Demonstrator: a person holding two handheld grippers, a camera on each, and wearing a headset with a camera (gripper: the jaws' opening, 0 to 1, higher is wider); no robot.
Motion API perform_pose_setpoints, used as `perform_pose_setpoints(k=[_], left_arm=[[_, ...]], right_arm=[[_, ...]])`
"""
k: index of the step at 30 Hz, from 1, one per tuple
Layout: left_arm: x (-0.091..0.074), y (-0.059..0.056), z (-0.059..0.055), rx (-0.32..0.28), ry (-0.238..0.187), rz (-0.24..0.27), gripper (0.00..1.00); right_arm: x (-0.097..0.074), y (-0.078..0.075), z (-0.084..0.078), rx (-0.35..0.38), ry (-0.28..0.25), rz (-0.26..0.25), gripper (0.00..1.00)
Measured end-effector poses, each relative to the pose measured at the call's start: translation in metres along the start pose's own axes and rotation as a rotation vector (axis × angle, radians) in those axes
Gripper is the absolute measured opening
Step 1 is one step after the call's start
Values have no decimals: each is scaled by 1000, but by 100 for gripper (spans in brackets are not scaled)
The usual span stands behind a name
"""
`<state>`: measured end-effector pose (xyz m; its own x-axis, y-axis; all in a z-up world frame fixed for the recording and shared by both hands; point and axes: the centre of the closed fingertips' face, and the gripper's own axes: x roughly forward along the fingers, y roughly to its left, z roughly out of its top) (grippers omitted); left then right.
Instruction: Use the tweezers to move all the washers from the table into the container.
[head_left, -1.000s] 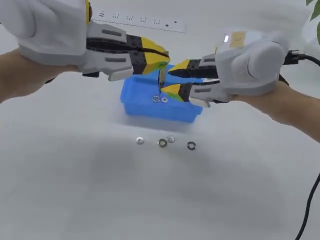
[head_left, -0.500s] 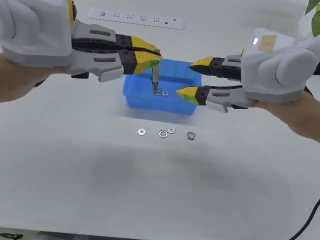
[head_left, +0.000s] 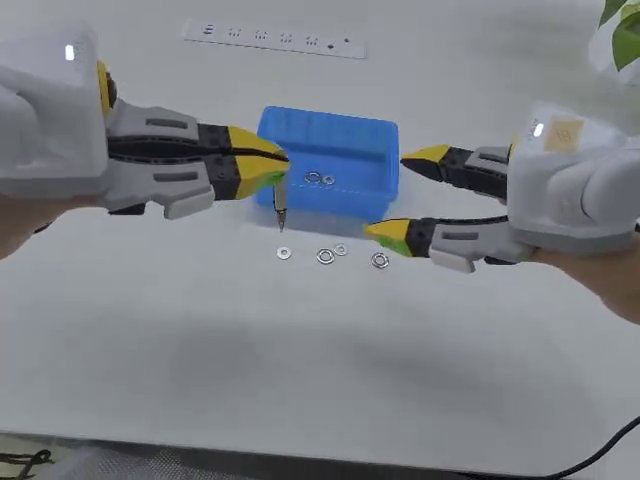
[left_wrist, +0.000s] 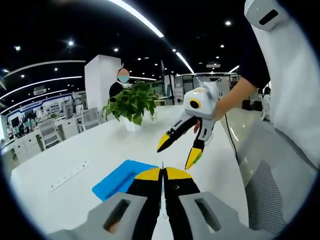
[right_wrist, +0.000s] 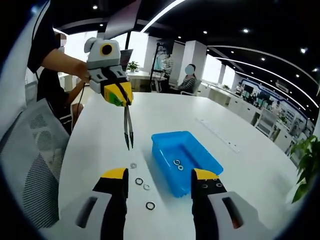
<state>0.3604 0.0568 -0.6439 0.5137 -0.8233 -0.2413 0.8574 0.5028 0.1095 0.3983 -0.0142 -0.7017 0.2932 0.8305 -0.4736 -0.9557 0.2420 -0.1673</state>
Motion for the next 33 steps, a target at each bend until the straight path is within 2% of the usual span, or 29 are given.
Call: perform_pose_setpoints(k=[9, 16, 23, 29, 33], left_arm=[[-7, -9, -7, 6, -2, 20, 4], [-5, -12, -13, 9, -8, 14, 4], [1, -18, -19, 31, 1, 0, 4], [6, -16, -21, 43, -3, -5, 4], [9, -13, -22, 52, -4, -10, 4]], right_arm=[[1, 18, -9, 23, 11, 37, 60], [5, 36, -19, 33, 31, 76, 71], [6, 45, -31, 42, 49, 104, 80], [7, 52, -42, 51, 79, 129, 85], [8, 55, -44, 53, 84, 141, 89]])
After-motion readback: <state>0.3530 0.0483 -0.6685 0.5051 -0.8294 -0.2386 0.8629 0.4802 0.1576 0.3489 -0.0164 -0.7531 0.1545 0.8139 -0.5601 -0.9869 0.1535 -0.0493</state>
